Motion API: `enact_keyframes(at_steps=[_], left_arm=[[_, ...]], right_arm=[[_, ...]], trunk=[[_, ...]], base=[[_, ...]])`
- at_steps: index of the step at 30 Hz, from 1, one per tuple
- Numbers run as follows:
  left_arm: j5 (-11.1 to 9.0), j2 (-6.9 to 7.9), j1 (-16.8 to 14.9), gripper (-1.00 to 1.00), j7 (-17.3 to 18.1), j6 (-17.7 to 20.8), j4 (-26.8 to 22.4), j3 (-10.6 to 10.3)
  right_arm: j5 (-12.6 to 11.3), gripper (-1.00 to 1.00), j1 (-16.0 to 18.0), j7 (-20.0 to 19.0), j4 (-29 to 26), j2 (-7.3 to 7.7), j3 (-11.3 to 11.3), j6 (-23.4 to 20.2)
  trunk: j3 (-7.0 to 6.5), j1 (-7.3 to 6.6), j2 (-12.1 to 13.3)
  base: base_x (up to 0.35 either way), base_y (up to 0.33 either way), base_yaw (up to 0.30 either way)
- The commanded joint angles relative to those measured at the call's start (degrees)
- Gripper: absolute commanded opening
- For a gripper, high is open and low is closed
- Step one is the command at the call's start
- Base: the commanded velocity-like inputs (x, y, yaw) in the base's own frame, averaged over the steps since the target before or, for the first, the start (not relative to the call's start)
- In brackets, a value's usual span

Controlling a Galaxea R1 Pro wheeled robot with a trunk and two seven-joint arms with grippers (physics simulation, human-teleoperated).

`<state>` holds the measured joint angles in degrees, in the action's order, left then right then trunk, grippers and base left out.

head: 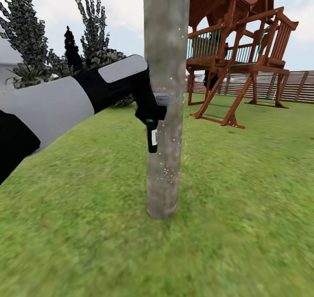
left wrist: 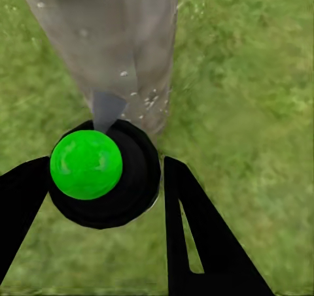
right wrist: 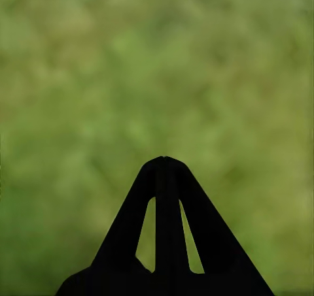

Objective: In the garden, pick up the pesticide atomizer on the floor and spray pesticide onto both trees until each tree trunk is fully covered.

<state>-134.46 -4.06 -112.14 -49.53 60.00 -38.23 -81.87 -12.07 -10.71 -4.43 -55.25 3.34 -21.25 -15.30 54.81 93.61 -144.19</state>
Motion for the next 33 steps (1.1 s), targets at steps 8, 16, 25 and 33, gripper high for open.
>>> enact_keyframes(at_steps=[8,16,25,33], left_arm=[[0.4,0.47,14.5,-1.0,-6.5,0.0,-2.5,-0.1],[14.9,0.62,30.9,-1.0,-6.6,0.0,-6.3,0.0],[30.2,7.46,40.4,-1.0,3.9,-0.6,-11.6,0.5],[37.5,14.33,42.0,-1.0,18.0,-3.6,-14.5,0.5]], right_arm=[[-0.4,-1.0,0.0,-0.3,-0.1,-0.03,-0.3,-0.3],[-0.4,-1.0,0.0,-0.9,0.0,-0.01,-0.5,0.5],[-0.4,-1.0,0.0,-0.4,1.4,0.34,-1.0,0.7],[-0.8,-1.0,0.0,-0.1,4.7,0.48,-1.2,7.2]], trunk=[[0.04,-0.03,0.0],[0.04,-0.03,0.0],[0.04,-0.03,0.0],[0.04,-0.03,0.0]], base=[[0.0,0.0,0.0],[0.0,0.0,0.0],[0.0,0.0,0.0],[0.0,0.163,-0.109]])
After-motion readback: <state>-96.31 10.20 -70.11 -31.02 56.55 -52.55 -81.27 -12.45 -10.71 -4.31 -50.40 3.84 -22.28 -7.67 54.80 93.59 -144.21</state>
